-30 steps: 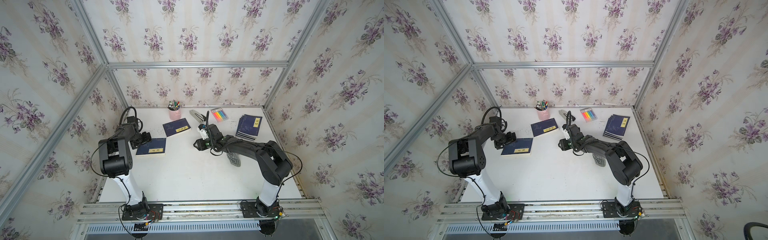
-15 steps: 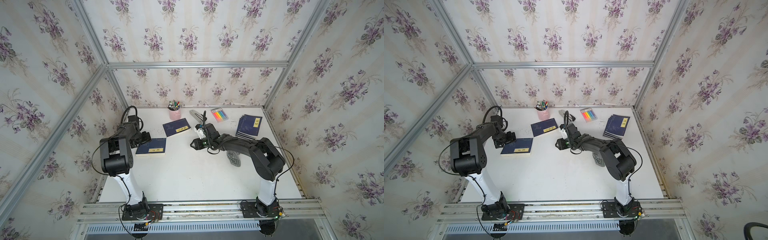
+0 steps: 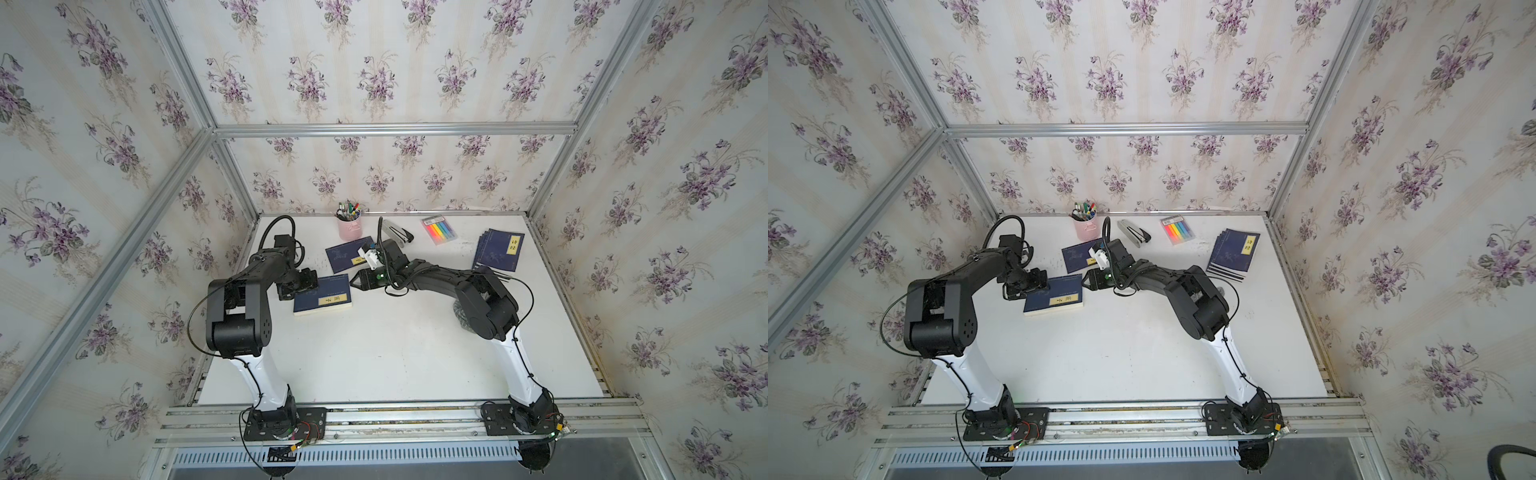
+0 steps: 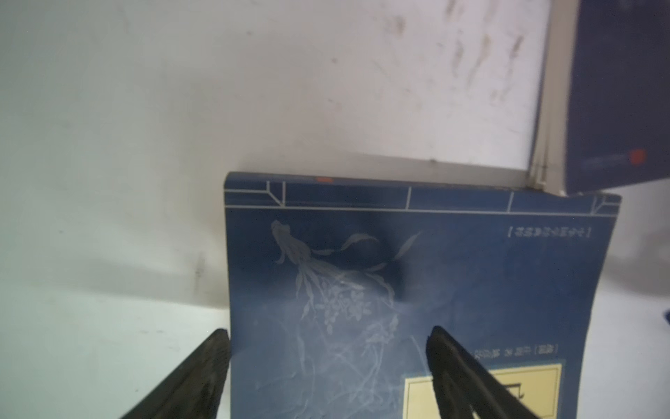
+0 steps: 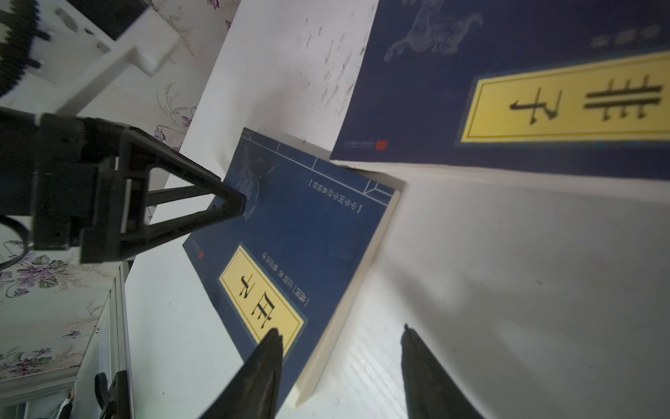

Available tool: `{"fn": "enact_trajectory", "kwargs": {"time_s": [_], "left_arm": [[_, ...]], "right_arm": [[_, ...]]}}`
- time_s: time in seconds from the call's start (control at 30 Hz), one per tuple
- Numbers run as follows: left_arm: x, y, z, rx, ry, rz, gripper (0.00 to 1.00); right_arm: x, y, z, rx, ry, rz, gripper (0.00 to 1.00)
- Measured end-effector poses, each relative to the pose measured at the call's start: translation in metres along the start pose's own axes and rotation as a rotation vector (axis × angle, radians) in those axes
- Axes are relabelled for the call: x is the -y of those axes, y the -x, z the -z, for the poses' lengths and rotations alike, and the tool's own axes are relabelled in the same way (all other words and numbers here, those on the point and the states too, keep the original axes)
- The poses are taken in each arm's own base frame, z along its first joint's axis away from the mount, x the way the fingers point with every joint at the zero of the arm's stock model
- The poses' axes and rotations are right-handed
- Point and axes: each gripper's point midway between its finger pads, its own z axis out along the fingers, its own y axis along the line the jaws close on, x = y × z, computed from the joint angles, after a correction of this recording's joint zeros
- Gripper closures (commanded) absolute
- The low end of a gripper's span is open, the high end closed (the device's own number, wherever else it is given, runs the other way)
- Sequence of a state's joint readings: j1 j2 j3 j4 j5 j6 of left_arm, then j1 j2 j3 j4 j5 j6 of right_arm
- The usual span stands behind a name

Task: Wipe the cover of the book
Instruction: Move the book to the center of the board.

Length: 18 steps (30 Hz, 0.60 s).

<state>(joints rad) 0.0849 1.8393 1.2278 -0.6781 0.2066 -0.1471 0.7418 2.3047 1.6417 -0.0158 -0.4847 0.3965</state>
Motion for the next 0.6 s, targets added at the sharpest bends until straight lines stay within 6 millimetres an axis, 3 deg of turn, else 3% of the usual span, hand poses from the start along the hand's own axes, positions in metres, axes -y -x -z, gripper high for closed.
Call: {"fn": "enact_trajectory", "kwargs": {"time_s": [0.33,0.6], "left_arm": [[0.079,-0.053,0.000,-0.043,-0.133,-0.148,0.15],[0.098,-0.088,0.001,-0.048,-0.187,-0.175,0.14]], "right_arm": [[0.020,-0.007,-0.002,-0.074,-0.116,0.017,0.47],[0.031,-0.018,0.012,-0.096,-0.206,0.072,0.47]]}}
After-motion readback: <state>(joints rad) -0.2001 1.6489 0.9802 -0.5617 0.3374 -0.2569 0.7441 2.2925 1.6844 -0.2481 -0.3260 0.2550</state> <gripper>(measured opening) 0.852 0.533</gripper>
